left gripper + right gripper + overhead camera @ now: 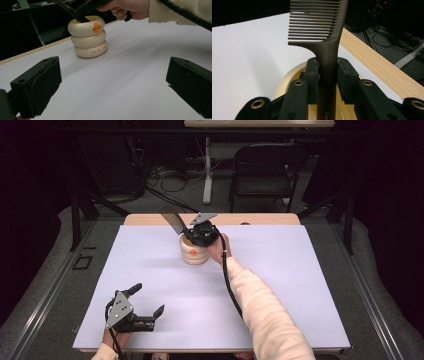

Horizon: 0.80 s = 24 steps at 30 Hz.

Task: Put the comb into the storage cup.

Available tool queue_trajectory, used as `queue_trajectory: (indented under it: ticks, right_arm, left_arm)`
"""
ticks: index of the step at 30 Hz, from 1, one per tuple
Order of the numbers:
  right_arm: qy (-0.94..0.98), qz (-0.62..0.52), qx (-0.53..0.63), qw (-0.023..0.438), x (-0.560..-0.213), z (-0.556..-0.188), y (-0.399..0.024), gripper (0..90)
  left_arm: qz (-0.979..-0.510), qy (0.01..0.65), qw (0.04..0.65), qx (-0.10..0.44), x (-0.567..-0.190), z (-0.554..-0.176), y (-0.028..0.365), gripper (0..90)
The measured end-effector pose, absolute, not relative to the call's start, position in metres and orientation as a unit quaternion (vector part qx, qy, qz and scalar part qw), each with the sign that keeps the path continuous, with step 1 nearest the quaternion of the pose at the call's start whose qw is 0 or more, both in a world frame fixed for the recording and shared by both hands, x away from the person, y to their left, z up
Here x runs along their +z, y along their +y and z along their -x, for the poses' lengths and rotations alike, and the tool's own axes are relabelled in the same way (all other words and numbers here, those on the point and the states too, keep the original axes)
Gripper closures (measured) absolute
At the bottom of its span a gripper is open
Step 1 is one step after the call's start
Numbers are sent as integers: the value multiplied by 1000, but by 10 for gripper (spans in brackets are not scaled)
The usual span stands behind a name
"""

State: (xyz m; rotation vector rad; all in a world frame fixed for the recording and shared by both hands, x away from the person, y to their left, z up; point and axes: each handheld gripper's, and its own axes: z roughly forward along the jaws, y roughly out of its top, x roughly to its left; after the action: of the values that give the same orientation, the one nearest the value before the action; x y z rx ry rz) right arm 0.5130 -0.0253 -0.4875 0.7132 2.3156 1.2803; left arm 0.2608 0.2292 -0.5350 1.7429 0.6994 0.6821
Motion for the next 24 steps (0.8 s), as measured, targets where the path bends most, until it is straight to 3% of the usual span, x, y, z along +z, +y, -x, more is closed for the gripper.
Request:
queue_trajectory:
  ticks: [24]
  right_arm:
    - [841, -254, 437, 193, -491, -514, -22, 716]
  left_arm:
    - [-734, 294, 540, 287, -535, -261, 229, 1]
